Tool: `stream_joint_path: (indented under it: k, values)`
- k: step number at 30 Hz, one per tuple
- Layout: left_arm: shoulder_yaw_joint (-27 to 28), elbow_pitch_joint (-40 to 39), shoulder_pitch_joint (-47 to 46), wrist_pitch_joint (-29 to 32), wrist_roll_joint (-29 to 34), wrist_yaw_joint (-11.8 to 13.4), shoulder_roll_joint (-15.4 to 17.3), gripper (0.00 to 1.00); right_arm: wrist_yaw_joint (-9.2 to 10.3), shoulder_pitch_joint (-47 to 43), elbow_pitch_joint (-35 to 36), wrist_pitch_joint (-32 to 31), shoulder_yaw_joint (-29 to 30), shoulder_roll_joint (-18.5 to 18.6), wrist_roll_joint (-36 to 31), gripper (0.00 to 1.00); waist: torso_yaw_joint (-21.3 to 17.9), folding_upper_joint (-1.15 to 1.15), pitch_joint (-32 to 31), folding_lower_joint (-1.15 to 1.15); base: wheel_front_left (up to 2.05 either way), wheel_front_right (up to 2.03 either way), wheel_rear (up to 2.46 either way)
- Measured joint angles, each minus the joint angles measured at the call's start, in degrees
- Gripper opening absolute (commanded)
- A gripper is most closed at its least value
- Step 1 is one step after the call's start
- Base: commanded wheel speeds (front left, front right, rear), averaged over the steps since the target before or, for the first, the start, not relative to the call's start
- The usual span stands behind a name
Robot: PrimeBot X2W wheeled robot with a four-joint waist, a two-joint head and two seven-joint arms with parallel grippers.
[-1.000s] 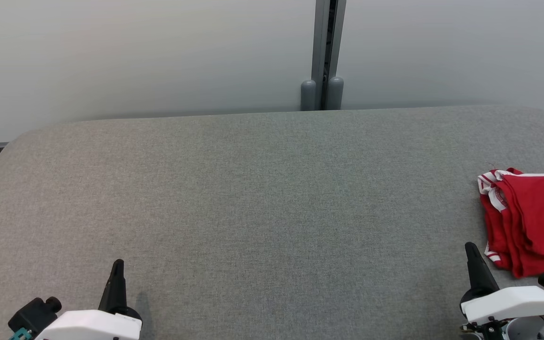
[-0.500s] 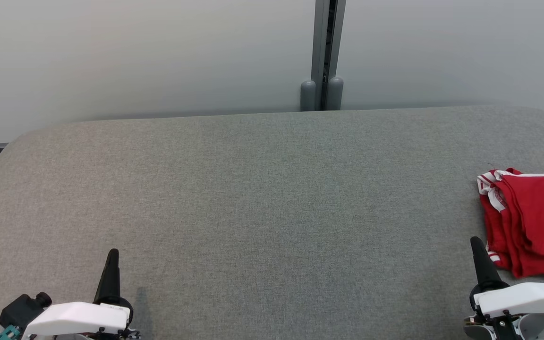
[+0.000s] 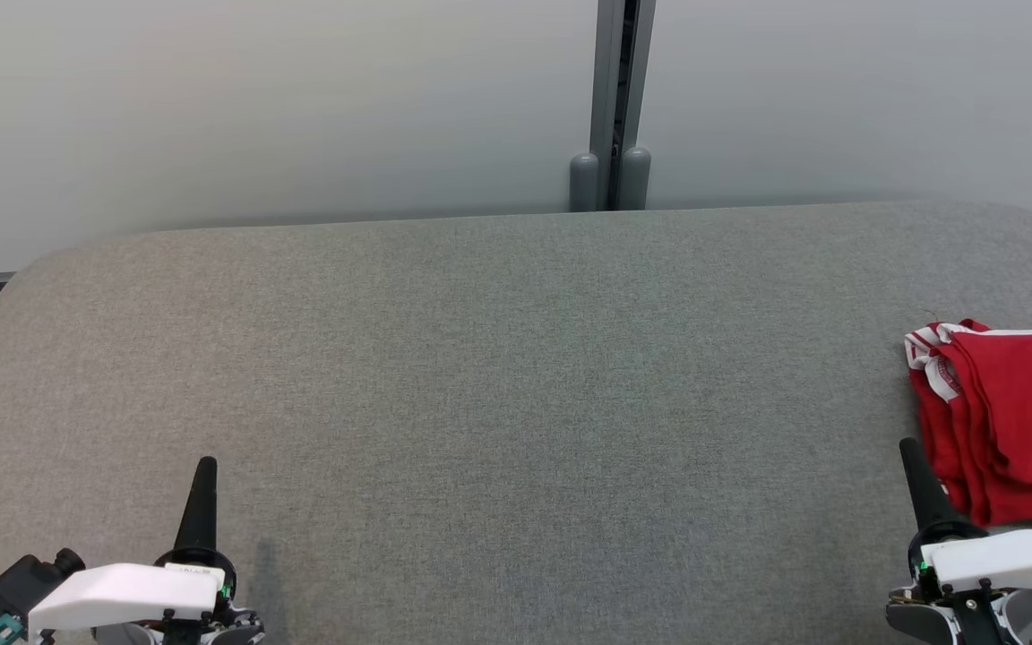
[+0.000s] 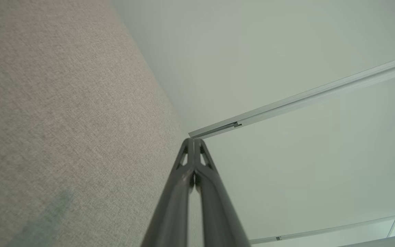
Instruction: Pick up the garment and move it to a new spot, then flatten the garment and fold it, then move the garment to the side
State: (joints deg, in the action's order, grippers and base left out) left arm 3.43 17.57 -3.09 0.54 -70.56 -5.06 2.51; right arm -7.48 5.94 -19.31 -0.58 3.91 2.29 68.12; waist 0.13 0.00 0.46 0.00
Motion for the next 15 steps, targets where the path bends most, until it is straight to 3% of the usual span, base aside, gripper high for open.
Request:
stream_joint_path:
  k: [15]
  values:
    - [1.1,-1.2,-1.0,2.1,-7.7,-0.9,0.1,0.0,0.0,0.0,1.8,-2.0,1.0,0.1,8.4,0.0,0.0,0.0,-0.1,0.0,0.0,0.0,0.0]
